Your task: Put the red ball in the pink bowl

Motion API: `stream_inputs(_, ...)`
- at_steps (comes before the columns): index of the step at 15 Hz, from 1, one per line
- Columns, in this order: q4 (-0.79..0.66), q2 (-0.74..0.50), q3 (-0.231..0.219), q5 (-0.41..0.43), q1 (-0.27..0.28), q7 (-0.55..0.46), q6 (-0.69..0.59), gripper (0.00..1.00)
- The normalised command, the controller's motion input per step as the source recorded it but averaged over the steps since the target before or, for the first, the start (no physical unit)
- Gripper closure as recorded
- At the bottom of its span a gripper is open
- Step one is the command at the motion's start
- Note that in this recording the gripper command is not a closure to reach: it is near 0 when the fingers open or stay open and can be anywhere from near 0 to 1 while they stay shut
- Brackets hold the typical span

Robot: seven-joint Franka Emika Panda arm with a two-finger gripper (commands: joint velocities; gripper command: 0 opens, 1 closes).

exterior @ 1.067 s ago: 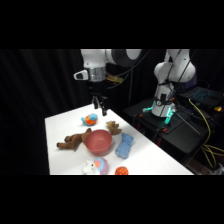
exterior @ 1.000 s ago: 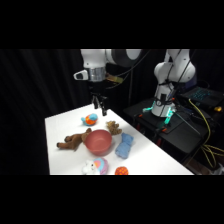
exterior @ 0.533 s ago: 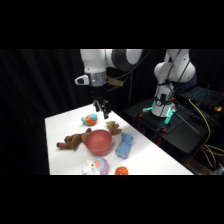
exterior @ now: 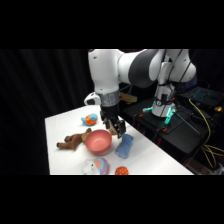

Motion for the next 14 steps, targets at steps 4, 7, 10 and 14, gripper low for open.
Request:
stream_inputs(4, 0.21, 0.25, 0.072, 0.093, 0.079, -0.02, 0.06, 0.00)
stream_inputs(7, 0.28, 0.31, 0.065, 0.092, 0.047, -0.11, 0.00, 0.00)
stream_inputs(10, 0.35, 0.34, 0.057, 0.065, 0.048, -0.14, -0.03, 0.00)
stream_inputs(14, 0.40, 0.32, 0.049, 0.058, 0.028, -0.19, -0.12, 0.00)
